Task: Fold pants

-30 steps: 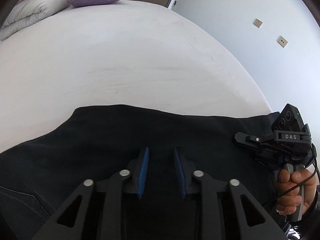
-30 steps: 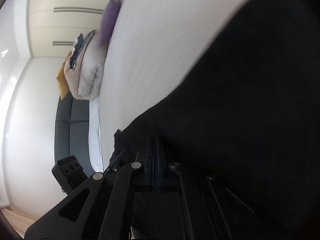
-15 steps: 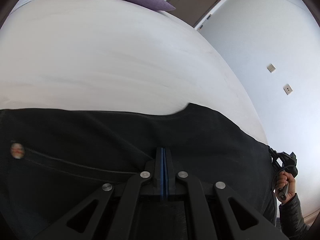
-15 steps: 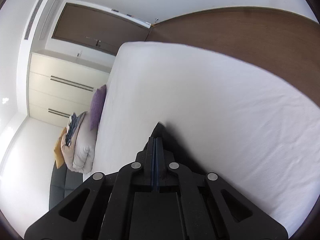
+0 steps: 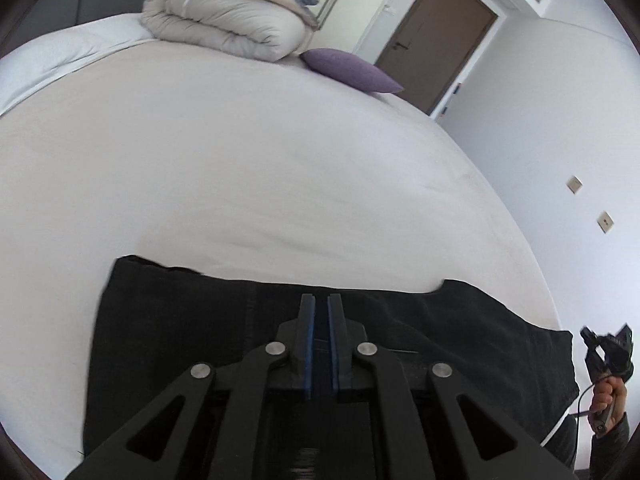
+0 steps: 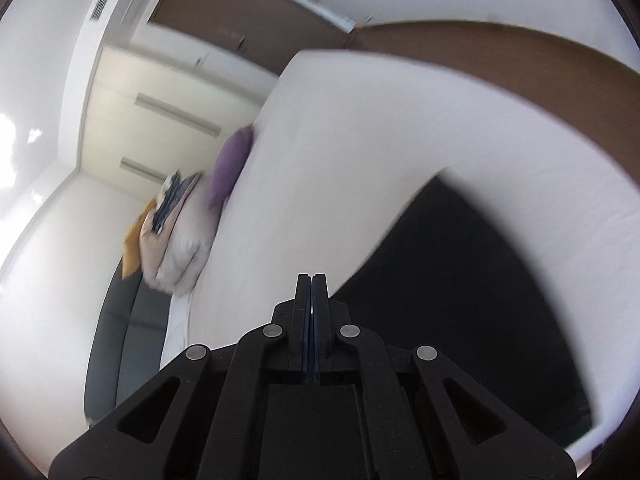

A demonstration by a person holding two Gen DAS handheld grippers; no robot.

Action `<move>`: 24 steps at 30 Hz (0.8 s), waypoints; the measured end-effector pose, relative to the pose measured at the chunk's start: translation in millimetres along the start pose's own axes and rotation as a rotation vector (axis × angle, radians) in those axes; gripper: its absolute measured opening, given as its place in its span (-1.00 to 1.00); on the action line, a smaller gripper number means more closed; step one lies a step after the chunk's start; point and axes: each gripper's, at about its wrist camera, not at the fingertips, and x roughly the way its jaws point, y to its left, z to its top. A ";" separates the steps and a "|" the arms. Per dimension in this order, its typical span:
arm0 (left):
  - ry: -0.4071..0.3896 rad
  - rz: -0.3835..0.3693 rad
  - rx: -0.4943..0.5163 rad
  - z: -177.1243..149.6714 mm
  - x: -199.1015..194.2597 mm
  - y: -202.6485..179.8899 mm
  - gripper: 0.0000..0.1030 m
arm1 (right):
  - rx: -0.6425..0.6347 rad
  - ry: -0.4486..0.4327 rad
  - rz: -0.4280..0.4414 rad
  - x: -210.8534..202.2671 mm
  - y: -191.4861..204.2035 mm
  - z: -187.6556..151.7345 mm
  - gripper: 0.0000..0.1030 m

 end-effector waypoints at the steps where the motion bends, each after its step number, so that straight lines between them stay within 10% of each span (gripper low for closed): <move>1: -0.006 -0.002 0.033 -2.5 1.2 -17.0 -0.60 | -0.041 0.080 0.039 30.7 25.4 -11.3 -1.00; 6: 0.039 0.053 0.118 -15.2 32.5 -58.3 -0.51 | -0.211 0.456 0.196 162.5 135.1 -117.5 -1.00; 11: 0.100 0.055 -0.007 -30.7 59.4 -2.6 -0.78 | -0.220 0.655 0.163 265.2 176.1 -213.3 -1.00; 18: 0.088 -0.026 -0.091 -30.9 63.0 22.1 -0.91 | -0.097 0.611 0.081 336.4 119.8 -225.3 -1.00; 24: 0.077 -0.034 -0.094 -34.4 62.9 26.0 -0.91 | -0.048 0.415 0.031 289.2 89.4 -164.4 -1.00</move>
